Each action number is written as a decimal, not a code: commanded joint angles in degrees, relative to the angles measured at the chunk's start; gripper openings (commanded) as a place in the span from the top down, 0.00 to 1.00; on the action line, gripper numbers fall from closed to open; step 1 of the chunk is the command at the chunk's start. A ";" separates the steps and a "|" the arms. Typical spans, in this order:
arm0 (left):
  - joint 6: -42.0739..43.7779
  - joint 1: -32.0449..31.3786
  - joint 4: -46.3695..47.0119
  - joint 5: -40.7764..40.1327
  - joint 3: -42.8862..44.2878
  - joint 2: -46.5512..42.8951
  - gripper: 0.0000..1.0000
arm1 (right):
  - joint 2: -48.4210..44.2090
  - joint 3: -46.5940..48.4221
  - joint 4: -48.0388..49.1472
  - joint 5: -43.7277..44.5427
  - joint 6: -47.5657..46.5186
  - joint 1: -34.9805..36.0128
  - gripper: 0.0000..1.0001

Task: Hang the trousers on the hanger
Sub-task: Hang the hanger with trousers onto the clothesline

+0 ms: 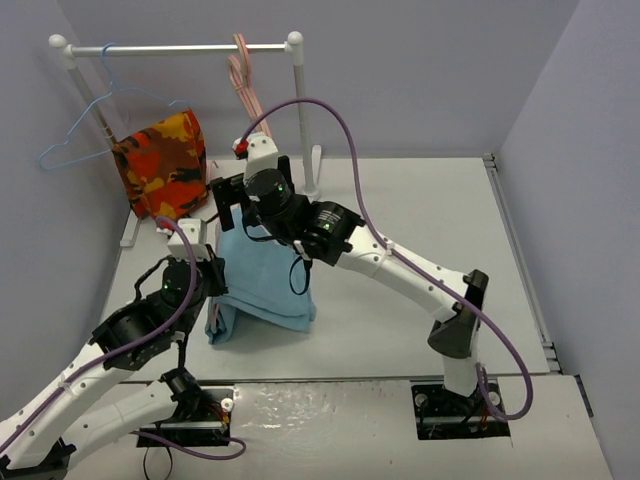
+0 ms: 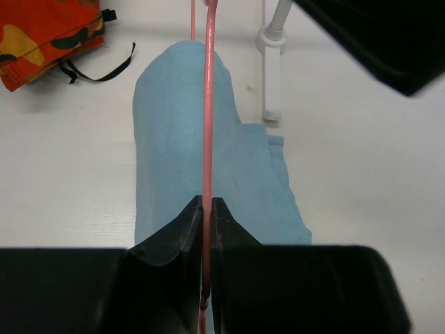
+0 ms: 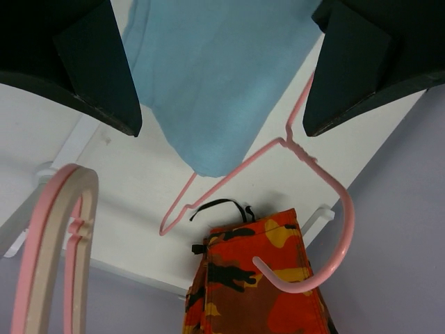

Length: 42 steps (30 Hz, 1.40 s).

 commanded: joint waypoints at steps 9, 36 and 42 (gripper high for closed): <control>11.43 1.13 10.38 -5.58 20.40 6.59 1.00 | -32.18 -22.00 6.90 4.87 -2.69 -6.87 0.00; 13.82 33.07 26.20 25.97 43.47 30.96 1.00 | -56.29 -47.42 4.95 9.81 -0.21 -11.71 0.00; 12.59 36.69 29.28 30.13 50.28 37.06 1.00 | -57.87 -48.21 4.33 10.96 -0.21 -11.70 0.00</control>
